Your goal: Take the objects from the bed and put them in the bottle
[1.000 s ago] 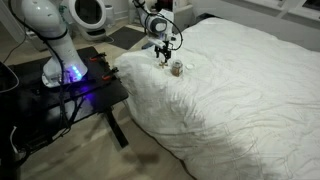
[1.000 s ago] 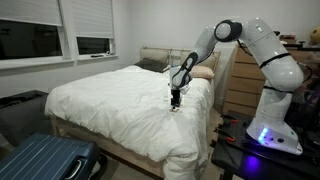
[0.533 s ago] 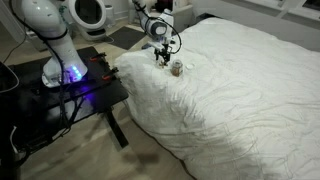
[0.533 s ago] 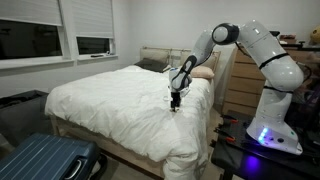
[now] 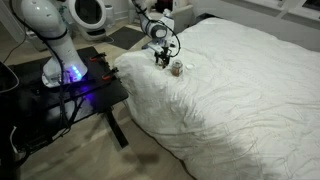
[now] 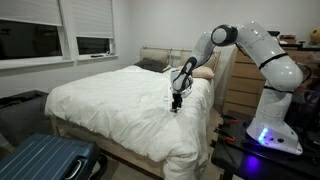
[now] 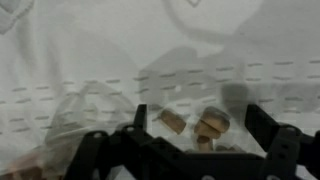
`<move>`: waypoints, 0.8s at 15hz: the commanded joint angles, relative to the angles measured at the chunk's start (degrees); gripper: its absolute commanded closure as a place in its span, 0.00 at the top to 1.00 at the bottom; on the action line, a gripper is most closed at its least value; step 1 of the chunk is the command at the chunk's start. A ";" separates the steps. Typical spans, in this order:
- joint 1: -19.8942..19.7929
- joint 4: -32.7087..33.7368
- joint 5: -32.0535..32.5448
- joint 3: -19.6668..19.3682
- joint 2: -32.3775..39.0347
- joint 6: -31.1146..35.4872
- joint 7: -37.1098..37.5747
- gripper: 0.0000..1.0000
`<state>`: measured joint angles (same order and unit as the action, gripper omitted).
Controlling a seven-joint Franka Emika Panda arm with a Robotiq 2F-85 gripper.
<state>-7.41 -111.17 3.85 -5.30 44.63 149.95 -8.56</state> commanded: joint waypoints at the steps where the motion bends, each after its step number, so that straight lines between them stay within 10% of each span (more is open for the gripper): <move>1: -0.73 0.62 -0.39 0.25 0.01 -1.04 1.13 0.74; 12: -0.46 1.15 -0.01 0.05 0.12 -1.51 1.27 0.00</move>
<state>-7.92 -111.09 3.85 -5.30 44.70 149.91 -8.56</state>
